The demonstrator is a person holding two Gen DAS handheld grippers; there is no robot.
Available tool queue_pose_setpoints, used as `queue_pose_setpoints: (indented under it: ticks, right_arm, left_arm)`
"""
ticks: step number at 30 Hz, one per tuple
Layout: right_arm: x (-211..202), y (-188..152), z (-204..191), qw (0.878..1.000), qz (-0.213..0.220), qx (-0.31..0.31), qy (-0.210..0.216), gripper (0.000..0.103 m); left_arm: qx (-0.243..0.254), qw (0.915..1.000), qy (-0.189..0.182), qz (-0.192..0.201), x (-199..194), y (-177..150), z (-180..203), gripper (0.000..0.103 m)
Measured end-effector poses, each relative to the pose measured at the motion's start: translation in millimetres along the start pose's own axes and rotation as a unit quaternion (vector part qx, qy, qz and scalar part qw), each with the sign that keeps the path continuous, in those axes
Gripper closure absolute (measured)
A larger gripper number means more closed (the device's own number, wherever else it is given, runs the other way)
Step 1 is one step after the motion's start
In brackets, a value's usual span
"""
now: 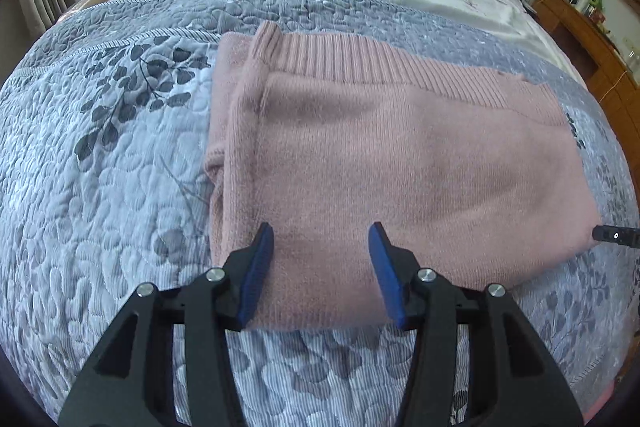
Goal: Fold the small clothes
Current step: 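Open both tools and release the folded hem onto the sweater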
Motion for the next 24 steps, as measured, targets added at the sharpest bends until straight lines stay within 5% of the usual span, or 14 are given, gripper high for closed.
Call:
queue_pose_setpoints:
  ticks: [8, 20, 22, 24]
  right_arm:
    - [1, -4, 3, 0.999, -0.010, -0.009, -0.044, 0.095]
    - [14, -14, 25, 0.999, -0.008, 0.019, -0.028, 0.094]
    - [10, -10, 21, 1.000, -0.008, 0.016, -0.018, 0.089]
    - [0, -3, 15, 1.000, 0.003, 0.012, -0.002, 0.069]
  left_arm:
    - [-0.011, 0.9996, -0.002, -0.025, 18, -8, -5, 0.054]
    - [-0.017, 0.9996, -0.007, -0.020, 22, -12, -5, 0.053]
    - [-0.014, 0.9997, -0.003, -0.022, 22, -11, -3, 0.053]
    - [-0.010, 0.9996, 0.002, -0.025, 19, -9, -2, 0.052]
Point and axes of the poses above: each gripper's, at about its wrist camera, not at the fingertips, and x roughly the way its jaws point, z to its right, y to its top, the point moved 4 cm from there along x, roughly the way its jaws point, and after that the axes turned 12 degrees about y, right-handed, at the moved point
